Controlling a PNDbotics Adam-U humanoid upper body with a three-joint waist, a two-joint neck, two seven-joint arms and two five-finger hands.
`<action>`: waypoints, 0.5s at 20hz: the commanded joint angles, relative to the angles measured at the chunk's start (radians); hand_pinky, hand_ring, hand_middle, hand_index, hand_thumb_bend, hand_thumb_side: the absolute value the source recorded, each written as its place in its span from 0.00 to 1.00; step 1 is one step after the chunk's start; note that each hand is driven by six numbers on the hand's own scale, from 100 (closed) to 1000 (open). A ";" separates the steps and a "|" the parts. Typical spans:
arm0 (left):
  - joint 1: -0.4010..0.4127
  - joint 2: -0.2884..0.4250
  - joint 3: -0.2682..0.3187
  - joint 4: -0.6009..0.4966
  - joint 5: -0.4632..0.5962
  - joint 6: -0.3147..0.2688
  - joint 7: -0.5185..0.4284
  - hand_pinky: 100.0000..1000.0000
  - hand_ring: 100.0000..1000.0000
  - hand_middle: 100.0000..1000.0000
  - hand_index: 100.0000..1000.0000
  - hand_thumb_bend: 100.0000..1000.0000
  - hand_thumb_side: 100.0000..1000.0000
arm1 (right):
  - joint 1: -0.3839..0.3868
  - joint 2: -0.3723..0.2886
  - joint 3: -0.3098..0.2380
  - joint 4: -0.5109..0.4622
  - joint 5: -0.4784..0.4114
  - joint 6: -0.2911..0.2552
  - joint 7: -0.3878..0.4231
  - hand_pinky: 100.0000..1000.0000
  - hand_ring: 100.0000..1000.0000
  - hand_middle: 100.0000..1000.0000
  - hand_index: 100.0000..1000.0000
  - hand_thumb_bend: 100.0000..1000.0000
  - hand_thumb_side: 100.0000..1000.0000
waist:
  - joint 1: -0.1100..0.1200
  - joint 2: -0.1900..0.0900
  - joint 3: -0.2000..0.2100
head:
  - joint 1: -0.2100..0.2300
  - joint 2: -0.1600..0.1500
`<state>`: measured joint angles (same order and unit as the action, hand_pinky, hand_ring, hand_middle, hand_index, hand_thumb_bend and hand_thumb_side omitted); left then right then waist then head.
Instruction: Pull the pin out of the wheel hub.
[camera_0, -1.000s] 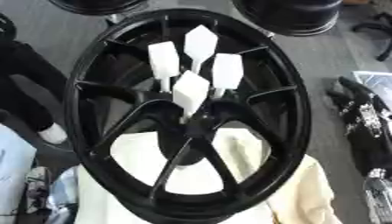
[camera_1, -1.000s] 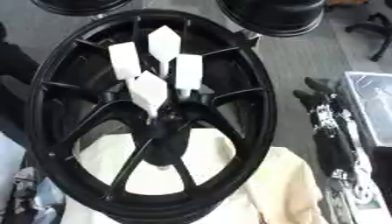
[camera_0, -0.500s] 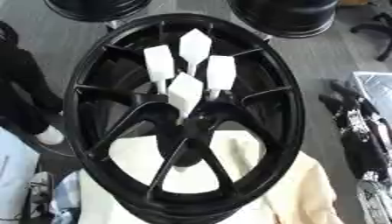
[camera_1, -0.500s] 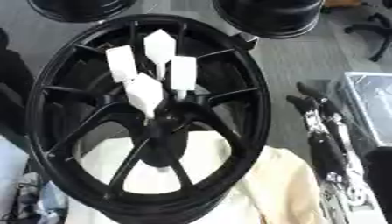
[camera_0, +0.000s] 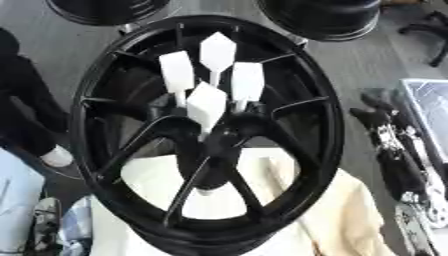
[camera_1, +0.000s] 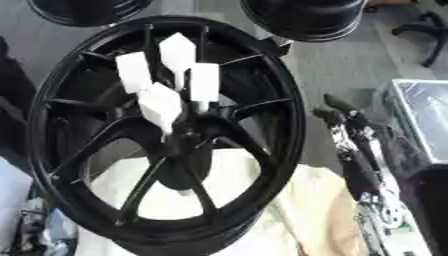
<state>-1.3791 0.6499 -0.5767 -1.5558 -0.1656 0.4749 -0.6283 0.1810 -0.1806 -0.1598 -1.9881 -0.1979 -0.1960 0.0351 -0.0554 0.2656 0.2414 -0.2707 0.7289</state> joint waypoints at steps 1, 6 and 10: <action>-0.051 -0.062 -0.015 0.065 -0.070 -0.001 -0.049 0.73 0.87 0.96 0.86 0.00 0.80 | 0.007 -0.012 0.001 -0.012 0.006 -0.010 0.001 1.00 0.83 0.89 0.80 0.00 0.49 | 0.000 -0.025 0.001 | -0.012 0.000; -0.083 -0.157 -0.036 0.166 -0.148 -0.030 -0.090 0.74 0.87 0.96 0.87 0.00 0.82 | 0.007 -0.012 0.003 -0.012 -0.001 -0.016 0.002 1.00 0.83 0.89 0.80 0.00 0.49 | -0.006 -0.026 -0.006 | -0.030 -0.011; -0.092 -0.211 -0.044 0.228 -0.182 -0.049 -0.110 0.74 0.87 0.96 0.87 0.00 0.84 | 0.006 -0.015 0.003 -0.012 -0.011 -0.019 0.002 1.00 0.83 0.89 0.80 0.00 0.49 | -0.007 -0.026 -0.013 | -0.030 -0.013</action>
<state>-1.4394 0.4453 -0.6254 -1.3400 -0.3330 0.4216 -0.7208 0.1862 -0.1805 -0.1534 -1.9881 -0.2007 -0.2099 0.0367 -0.0647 0.2650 0.2287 -0.2980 0.7269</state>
